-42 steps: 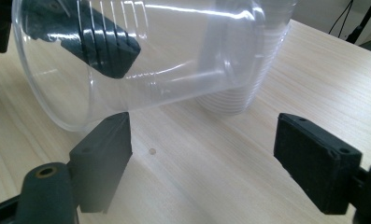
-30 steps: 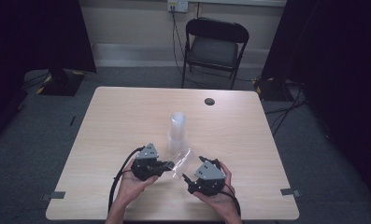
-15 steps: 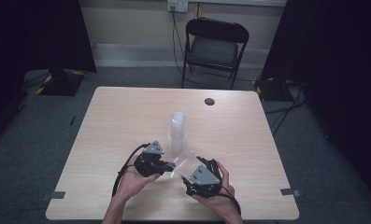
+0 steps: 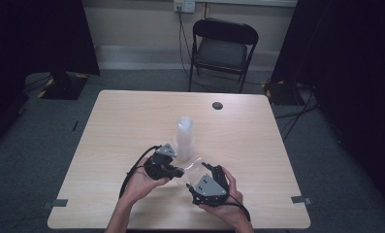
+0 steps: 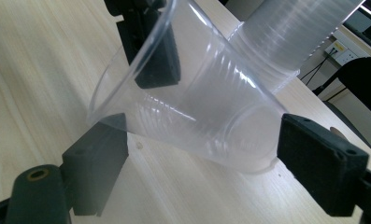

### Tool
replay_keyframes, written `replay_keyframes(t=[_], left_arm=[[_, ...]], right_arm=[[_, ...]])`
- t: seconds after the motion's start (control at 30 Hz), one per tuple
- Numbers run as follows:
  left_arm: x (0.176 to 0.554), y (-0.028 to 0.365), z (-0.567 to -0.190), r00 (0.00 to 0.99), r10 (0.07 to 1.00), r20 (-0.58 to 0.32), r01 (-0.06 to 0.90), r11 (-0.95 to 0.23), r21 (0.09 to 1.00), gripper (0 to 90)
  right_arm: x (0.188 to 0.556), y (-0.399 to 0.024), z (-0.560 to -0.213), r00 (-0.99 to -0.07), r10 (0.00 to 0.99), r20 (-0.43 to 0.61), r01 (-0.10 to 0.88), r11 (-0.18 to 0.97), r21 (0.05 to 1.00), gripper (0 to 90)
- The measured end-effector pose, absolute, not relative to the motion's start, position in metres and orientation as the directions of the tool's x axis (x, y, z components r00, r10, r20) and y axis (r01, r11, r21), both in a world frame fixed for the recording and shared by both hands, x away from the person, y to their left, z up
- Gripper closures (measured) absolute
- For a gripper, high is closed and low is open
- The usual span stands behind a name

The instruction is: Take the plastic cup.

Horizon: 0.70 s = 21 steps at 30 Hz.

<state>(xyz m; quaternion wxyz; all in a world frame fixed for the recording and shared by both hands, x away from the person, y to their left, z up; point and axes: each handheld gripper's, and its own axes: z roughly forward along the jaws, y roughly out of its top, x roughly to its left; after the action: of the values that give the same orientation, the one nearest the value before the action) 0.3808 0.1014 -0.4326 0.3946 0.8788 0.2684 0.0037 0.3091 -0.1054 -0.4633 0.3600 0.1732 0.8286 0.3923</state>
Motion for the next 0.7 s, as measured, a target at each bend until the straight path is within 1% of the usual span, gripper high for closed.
replay_keyframes(t=[0.13,0.17,0.3,0.5,0.6,0.7], left_arm=[[0.382,0.098,-0.432,0.858,0.468,-0.214,0.469,-0.542,0.698,86.5],[0.382,0.096,-0.432,0.859,0.470,-0.203,0.464,-0.549,0.695,86.3],[0.382,0.093,-0.432,0.862,0.465,-0.203,0.460,-0.546,0.701,86.6],[0.382,0.093,-0.431,0.858,0.464,-0.219,0.468,-0.533,0.705,86.7],[0.381,0.092,-0.430,0.855,0.475,-0.211,0.467,-0.526,0.711,86.5],[0.382,0.091,-0.430,0.854,0.478,-0.206,0.466,-0.527,0.710,86.0]], right_arm=[[0.308,-0.103,-0.463,-0.690,0.557,-0.462,-0.010,0.631,0.775,15.2],[0.308,-0.102,-0.463,-0.693,0.548,-0.468,-0.016,0.638,0.770,13.9],[0.308,-0.093,-0.464,-0.715,0.529,-0.457,-0.024,0.634,0.773,14.0],[0.309,-0.089,-0.462,-0.717,0.520,-0.464,-0.035,0.638,0.770,14.6],[0.309,-0.086,-0.461,-0.720,0.513,-0.466,-0.046,0.636,0.771,18.0],[0.308,-0.083,-0.460,-0.720,0.507,-0.474,-0.055,0.639,0.767,19.0]])
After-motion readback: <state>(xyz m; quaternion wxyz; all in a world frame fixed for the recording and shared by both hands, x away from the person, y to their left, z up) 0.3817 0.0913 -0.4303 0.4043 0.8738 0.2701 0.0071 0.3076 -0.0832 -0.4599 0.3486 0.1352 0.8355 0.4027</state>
